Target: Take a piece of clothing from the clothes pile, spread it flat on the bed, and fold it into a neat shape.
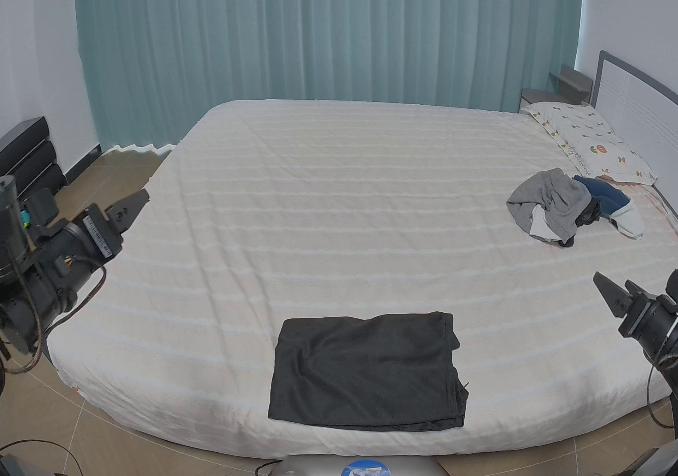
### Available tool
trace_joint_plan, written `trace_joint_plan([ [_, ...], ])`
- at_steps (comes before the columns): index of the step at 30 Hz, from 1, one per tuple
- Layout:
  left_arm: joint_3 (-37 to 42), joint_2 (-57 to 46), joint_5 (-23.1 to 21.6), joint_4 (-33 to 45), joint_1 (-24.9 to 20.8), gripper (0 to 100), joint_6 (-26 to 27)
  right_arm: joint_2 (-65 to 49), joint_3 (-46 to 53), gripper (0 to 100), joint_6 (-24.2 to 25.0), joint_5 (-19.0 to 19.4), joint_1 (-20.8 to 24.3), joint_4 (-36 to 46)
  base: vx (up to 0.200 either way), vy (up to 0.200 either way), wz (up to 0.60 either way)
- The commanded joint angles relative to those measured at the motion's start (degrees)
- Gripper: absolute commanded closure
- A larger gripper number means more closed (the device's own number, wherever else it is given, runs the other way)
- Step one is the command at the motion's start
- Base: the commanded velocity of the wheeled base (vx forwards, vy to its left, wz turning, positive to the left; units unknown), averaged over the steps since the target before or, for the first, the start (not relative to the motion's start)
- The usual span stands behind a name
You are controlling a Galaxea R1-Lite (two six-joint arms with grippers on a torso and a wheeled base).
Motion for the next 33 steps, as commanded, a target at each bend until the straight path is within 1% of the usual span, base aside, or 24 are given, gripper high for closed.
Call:
trace_joint_plan([
  [1, 10.1, -18.4, 5.6, 0.2, 1.2, 0, 9.7, -26.2, -4.9, 0, -4.0, 0.2, 0.0, 21.6, 0.000, 0.000, 0.00],
  [2, 11.2, -20.8, 6.4, 0.3, 1.1, 0, 11.2, -30.2, -6.5, 0, -4.0, 0.3, 0.0, 27.4, 0.000, 0.000, 0.00],
  [5, 13.2, -26.1, 8.6, 1.9, 1.2, 0, 14.9, -39.1, -9.4, 0, -4.1, 0.3, -0.1, 41.1, 0.000, 0.000, 0.00],
  [7, 13.9, -30.4, 10.1, 4.2, 1.2, 0, 16.9, -44.2, -10.9, 0, -4.6, 0.3, -0.2, 48.6, 0.000, 0.000, 0.00],
  [8, 13.9, -30.7, 10.2, 4.5, 1.2, 0, 17.0, -44.6, -11.0, 0, -4.7, 0.3, -0.2, 49.1, 0.000, 0.000, 0.00],
  [9, 13.9, -35.0, 11.5, 8.0, 1.2, 0, 19.2, -48.6, -12.1, 0, -6.3, 0.2, -0.8, 55.2, 0.000, 0.000, 0.00],
  [10, 13.7, -37.7, 12.4, 10.5, 1.2, 0, 21.1, -50.7, -12.7, 0, -7.6, 0.2, -1.6, 58.4, 0.000, 0.000, 0.00],
  [11, 13.7, -38.1, 12.5, 10.9, 1.2, 0, 21.3, -51.0, -12.8, 0, -7.7, 0.2, -1.7, 59.0, 0.000, 0.000, 0.00],
  [12, 13.7, -42.7, 13.7, 15.0, 1.3, 0, 24.4, -54.4, -13.8, 0, -9.4, 0.2, -3.0, 64.0, 0.000, 0.000, 0.00],
  [13, 13.7, -44.8, 14.2, 17.1, 1.8, 0, 25.2, -56.0, -14.2, 0, -10.1, 0.3, -3.4, 66.3, 0.000, 0.000, 0.00],
  [16, 13.7, -49.9, 14.3, 22.0, 6.3, 0, 25.8, -60.5, -15.4, 0, -12.5, 0.1, -3.1, 72.7, 0.000, 0.000, 0.00],
  [17, 13.7, -50.5, 14.2, 22.3, 6.8, 0, 25.9, -60.8, -15.5, 0, -12.6, 0.1, -3.0, 73.1, 0.000, 0.000, 0.00],
  [18, 13.8, -53.7, 13.7, 24.7, 9.6, 0, 26.1, -62.4, -15.5, 0, -13.4, 0.1, -3.8, 74.6, 0.000, 0.000, 0.00],
  [20, 13.8, -56.6, 12.8, 26.6, 11.6, 0, 26.4, -64.0, -15.4, 0, -13.6, 0.2, -4.5, 75.0, 0.000, 0.000, 0.00],
  [21, 13.8, -57.9, 12.2, 27.3, 12.3, 0, 26.6, -64.8, -15.3, 0, -13.7, 0.6, -4.8, 75.1, 0.000, 0.000, 0.00],
  [23, 14.0, -59.4, 11.5, 28.2, 13.1, 0, 27.0, -64.8, -14.7, 0, -14.1, 0.1, -4.9, 74.5, 0.000, 0.000, 0.00],
  [26, 14.1, -65.1, 9.0, 33.1, 15.9, 0, 27.9, -64.8, -14.6, 0, -13.4, 0.0, -4.9, 74.3, 0.000, 0.000, 0.00],
  [30, 14.7, -68.9, 6.5, 35.9, 17.1, 0, 28.7, -64.8, -14.1, 0, -13.7, -0.6, -4.9, 73.7, 0.000, 0.000, 0.00],
  [32, 15.5, -68.9, 6.4, 35.3, 17.0, 0, 28.7, -64.8, -13.6, 0, -13.7, -0.6, -4.9, 72.8, 0.000, 0.000, 0.00],
  [33, 16.3, -68.9, 6.3, 34.9, 17.0, 0, 28.7, -64.8, -12.3, 0, -13.9, -0.9, -4.9, 71.0, 0.000, 0.000, 0.00],
])
